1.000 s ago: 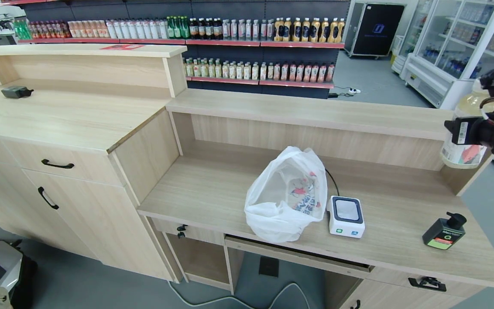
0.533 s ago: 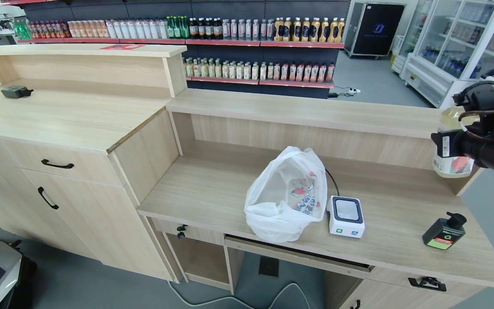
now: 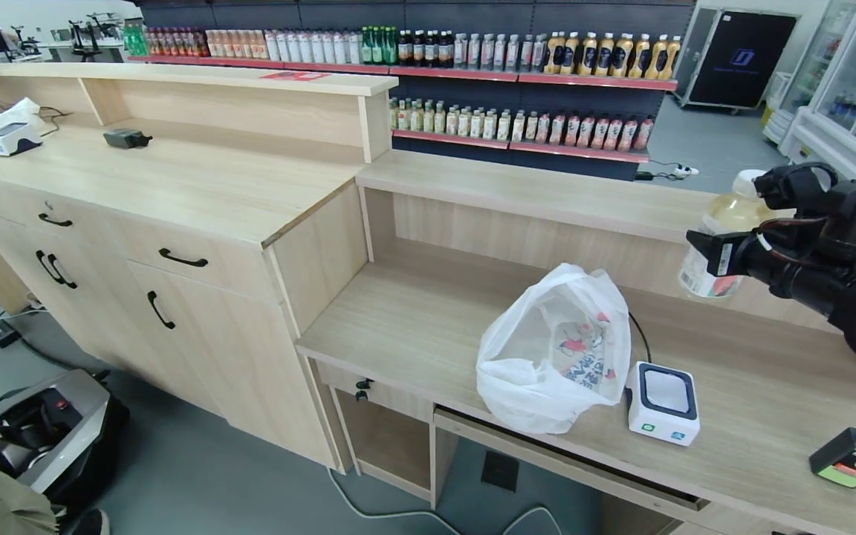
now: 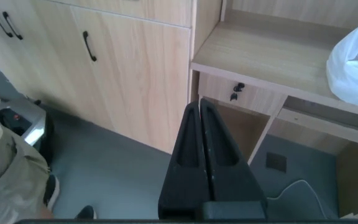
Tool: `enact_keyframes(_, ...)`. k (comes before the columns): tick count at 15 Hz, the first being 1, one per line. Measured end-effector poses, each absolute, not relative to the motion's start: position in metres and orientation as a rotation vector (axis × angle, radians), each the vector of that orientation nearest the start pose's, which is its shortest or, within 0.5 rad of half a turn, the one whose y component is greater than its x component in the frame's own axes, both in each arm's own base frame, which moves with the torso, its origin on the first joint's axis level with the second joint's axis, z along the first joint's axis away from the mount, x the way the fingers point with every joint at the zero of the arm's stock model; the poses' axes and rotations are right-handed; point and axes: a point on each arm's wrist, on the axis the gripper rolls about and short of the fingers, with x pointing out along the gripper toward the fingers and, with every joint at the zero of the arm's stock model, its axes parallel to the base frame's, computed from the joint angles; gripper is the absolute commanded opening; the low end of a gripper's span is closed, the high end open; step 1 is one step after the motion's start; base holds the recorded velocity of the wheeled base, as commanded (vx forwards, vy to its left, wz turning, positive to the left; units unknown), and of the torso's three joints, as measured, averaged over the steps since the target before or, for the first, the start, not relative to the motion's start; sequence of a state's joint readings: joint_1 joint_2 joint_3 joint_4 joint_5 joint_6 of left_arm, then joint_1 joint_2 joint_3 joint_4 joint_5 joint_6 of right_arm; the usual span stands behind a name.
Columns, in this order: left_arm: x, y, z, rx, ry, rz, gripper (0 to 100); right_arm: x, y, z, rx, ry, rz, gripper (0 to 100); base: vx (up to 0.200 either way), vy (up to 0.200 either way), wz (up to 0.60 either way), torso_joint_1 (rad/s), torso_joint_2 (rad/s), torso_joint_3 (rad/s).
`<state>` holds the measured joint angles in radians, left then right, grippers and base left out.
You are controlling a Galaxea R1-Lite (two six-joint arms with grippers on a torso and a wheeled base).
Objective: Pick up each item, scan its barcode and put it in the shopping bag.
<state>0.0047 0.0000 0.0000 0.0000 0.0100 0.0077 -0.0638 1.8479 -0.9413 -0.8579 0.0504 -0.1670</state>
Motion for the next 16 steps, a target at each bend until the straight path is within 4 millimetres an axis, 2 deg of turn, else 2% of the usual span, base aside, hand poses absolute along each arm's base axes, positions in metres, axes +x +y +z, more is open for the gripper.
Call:
enact_keyframes(2,-0.023,0.0,0.075,0.008,0.0,0.014,0,0.365,-0.02,0.175,-0.157,0.058,0.001,0,0.0,0.0,0.0,0.0,0.0,0.0)
enact_keyframes(6,-0.023,0.0,0.075,0.008,0.0,0.015,0,0.4,-0.02,0.126,-0.144,0.13,0.082,0,0.0,0.0,0.0,0.0,0.0,0.0)
enact_keyframes(10,-0.023,0.0,0.075,0.008,0.0,0.014,0,0.427,-0.012,0.098,-0.14,0.147,0.217,0,0.0,0.0,0.0,0.0,0.0,0.0)
enact_keyframes(13,-0.023,0.0,0.075,0.008,0.0,0.015,0,0.442,0.005,0.081,-0.186,0.141,0.295,0,0.0,0.0,0.0,0.0,0.0,0.0)
enact_keyframes(16,-0.023,0.0,0.075,0.008,0.0,0.014,0,0.449,0.01,0.064,-0.282,0.121,0.388,0,0.0,0.0,0.0,0.0,0.0,0.0)
